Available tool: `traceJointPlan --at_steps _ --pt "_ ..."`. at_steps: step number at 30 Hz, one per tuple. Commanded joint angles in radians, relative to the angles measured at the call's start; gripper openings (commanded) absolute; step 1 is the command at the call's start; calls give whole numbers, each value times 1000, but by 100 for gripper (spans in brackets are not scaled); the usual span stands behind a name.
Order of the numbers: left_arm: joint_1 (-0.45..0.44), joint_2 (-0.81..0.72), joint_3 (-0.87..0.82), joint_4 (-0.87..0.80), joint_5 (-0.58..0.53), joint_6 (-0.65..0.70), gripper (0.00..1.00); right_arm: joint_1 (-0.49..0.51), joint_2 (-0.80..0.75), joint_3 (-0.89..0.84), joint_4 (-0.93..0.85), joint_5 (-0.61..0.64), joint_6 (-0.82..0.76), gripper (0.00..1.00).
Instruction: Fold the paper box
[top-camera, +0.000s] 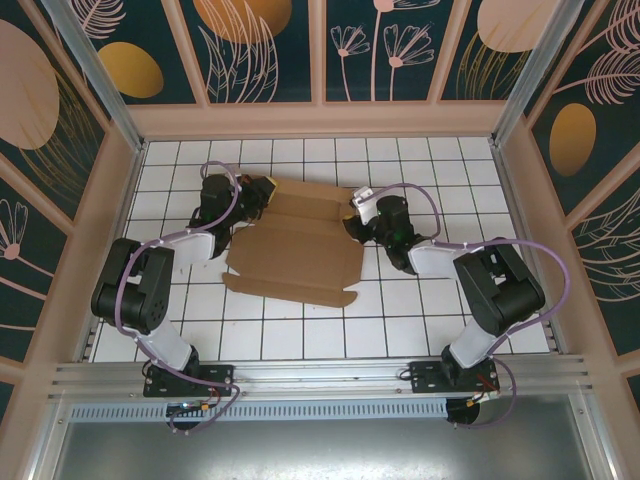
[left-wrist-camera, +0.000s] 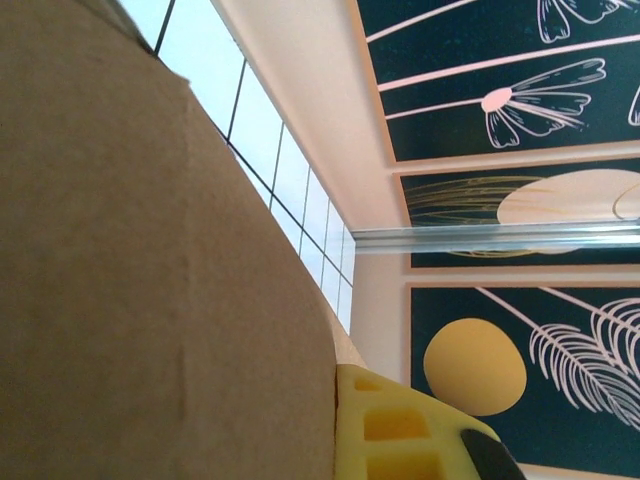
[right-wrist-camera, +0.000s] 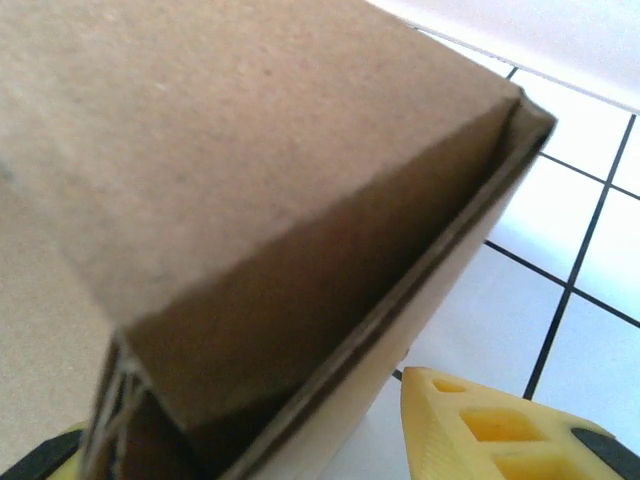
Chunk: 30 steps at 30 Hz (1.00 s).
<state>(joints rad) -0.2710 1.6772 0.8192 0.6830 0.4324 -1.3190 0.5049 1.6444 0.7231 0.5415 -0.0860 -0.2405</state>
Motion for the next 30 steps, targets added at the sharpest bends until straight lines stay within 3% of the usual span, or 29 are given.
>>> traceJointPlan --at_steps 1,9,16,20,30 --pt "-24 -29 -19 -57 -5 -36 0 -5 24 39 14 96 33 39" --pt "-59 -53 -23 -147 -90 -158 0 -19 77 100 19 86 27 40" --pt "-63 -56 -10 -219 -108 -204 0 -38 104 127 29 -5 -5 24" --pt "-66 -57 -11 -228 -115 -221 0 -38 134 156 16 -23 -3 35" --pt "-67 -47 -12 -235 -124 -244 0 -37 208 227 -29 21 6 32"
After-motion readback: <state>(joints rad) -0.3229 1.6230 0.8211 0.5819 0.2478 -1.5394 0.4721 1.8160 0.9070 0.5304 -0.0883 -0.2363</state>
